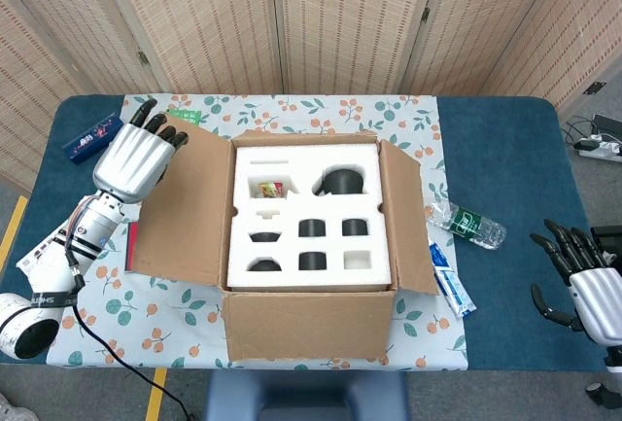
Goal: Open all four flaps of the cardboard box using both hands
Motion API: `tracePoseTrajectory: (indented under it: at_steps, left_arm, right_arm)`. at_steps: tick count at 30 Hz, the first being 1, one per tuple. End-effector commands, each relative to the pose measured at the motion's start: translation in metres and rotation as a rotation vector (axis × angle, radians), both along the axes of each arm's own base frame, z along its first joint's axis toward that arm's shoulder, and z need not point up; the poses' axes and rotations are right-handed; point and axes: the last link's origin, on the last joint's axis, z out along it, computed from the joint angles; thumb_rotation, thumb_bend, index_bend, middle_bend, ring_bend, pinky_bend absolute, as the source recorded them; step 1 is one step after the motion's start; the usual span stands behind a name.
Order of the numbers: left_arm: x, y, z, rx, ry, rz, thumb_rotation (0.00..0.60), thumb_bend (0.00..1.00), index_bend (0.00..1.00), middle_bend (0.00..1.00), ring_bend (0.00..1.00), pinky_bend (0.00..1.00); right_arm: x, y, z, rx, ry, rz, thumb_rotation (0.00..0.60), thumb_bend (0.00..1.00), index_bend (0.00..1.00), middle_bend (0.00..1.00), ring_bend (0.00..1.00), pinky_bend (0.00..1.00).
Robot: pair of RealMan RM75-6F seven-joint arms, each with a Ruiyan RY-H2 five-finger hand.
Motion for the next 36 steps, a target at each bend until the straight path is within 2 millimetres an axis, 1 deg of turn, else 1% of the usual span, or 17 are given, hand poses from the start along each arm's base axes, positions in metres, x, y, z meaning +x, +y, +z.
tracePoseTrajectory:
  at_steps: [1, 3, 7, 10, 12, 14, 16, 17, 19, 24, 26, 27, 29, 30, 33, 35, 36]
  left_arm:
    - [-0.009, 0.0, 0.002, 0.009, 0.016, 0.023, 0.6, 1.0, 0.36, 0.46, 0.28, 0.15]
    - [-0.013, 0.001, 0.004, 0.019, 0.022, 0.037, 0.6, 1.0, 0.36, 0.46, 0.28, 0.15]
    - [-0.016, -0.001, 0.011, 0.04, 0.01, 0.038, 0.6, 1.0, 0.35, 0.46, 0.28, 0.15]
    - [-0.019, -0.008, 0.017, 0.037, -0.026, 0.049, 0.6, 1.0, 0.33, 0.45, 0.27, 0.14]
    - [-0.027, -0.016, 0.022, 0.039, -0.048, 0.066, 0.6, 0.98, 0.3, 0.42, 0.25, 0.14]
    - [-0.039, -0.026, 0.025, 0.047, -0.074, 0.096, 0.6, 0.87, 0.25, 0.36, 0.21, 0.13]
    - [-0.052, -0.037, 0.026, 0.053, -0.107, 0.126, 0.6, 0.67, 0.19, 0.29, 0.16, 0.11]
    - [-0.059, -0.042, 0.025, 0.054, -0.132, 0.144, 0.6, 0.62, 0.17, 0.28, 0.15, 0.11]
    - [-0.077, -0.057, 0.022, 0.045, -0.204, 0.192, 0.6, 0.53, 0.15, 0.26, 0.14, 0.1]
    - [-0.13, -0.1, 0.01, 0.033, -0.333, 0.317, 0.6, 0.46, 0.1, 0.2, 0.09, 0.07]
    - [-0.148, -0.116, 0.007, 0.056, -0.354, 0.353, 0.6, 0.42, 0.08, 0.17, 0.06, 0.04]
    - [-0.159, -0.128, 0.006, 0.085, -0.36, 0.373, 0.6, 0.41, 0.07, 0.17, 0.06, 0.04]
    - [-0.172, -0.145, 0.003, 0.139, -0.372, 0.388, 0.6, 0.39, 0.05, 0.15, 0.04, 0.01]
    - [-0.18, -0.158, 0.001, 0.173, -0.383, 0.398, 0.6, 0.39, 0.04, 0.15, 0.04, 0.01]
    - [-0.2, -0.185, -0.005, 0.267, -0.377, 0.398, 0.6, 0.38, 0.03, 0.13, 0.03, 0.0]
    - [-0.214, -0.198, -0.011, 0.319, -0.377, 0.396, 0.6, 0.38, 0.03, 0.13, 0.02, 0.0]
    - [-0.219, -0.201, -0.014, 0.331, -0.385, 0.399, 0.6, 0.38, 0.04, 0.13, 0.02, 0.0]
  right_arm:
    - [0.0, 0.0, -0.001, 0.001, 0.001, 0.0, 0.417, 0.54, 0.1, 0.0, 0.0, 0.0]
    - [0.0, -0.001, -0.001, 0.002, 0.003, 0.0, 0.416, 0.54, 0.1, 0.0, 0.0, 0.0]
    - [0.0, -0.002, -0.002, 0.004, 0.005, -0.002, 0.416, 0.54, 0.09, 0.0, 0.0, 0.0]
    - [0.0, -0.003, -0.002, 0.001, 0.008, -0.002, 0.416, 0.54, 0.09, 0.0, 0.0, 0.0]
    - [0.001, -0.003, -0.003, 0.0, 0.011, 0.001, 0.416, 0.54, 0.09, 0.0, 0.0, 0.0]
    - [0.003, -0.003, -0.004, 0.005, 0.012, 0.009, 0.416, 0.54, 0.09, 0.0, 0.0, 0.0]
    - [0.004, -0.003, -0.006, 0.011, 0.014, 0.015, 0.417, 0.54, 0.09, 0.0, 0.0, 0.0]
    - [0.005, -0.003, -0.007, 0.014, 0.015, 0.019, 0.417, 0.54, 0.09, 0.0, 0.0, 0.0]
    - [0.007, -0.004, -0.01, 0.024, 0.02, 0.023, 0.418, 0.54, 0.09, 0.0, 0.0, 0.0]
    - [0.007, -0.007, -0.015, 0.032, 0.038, 0.01, 0.416, 0.54, 0.09, 0.0, 0.0, 0.0]
    - [0.005, -0.008, -0.015, 0.021, 0.05, -0.007, 0.418, 0.54, 0.09, 0.0, 0.0, 0.0]
    - [0.004, -0.009, -0.015, 0.008, 0.063, -0.019, 0.418, 0.54, 0.09, 0.0, 0.0, 0.0]
    - [0.003, -0.01, -0.015, -0.016, 0.081, -0.035, 0.418, 0.54, 0.08, 0.0, 0.0, 0.0]
    - [0.003, -0.01, -0.016, -0.033, 0.09, -0.043, 0.417, 0.54, 0.08, 0.0, 0.0, 0.0]
    - [0.003, -0.01, -0.016, -0.066, 0.113, -0.06, 0.417, 0.54, 0.08, 0.0, 0.0, 0.0]
    - [0.002, -0.011, -0.017, -0.073, 0.13, -0.071, 0.418, 0.54, 0.08, 0.0, 0.0, 0.0]
    - [0.002, -0.011, -0.018, -0.07, 0.13, -0.075, 0.418, 0.54, 0.08, 0.0, 0.0, 0.0]
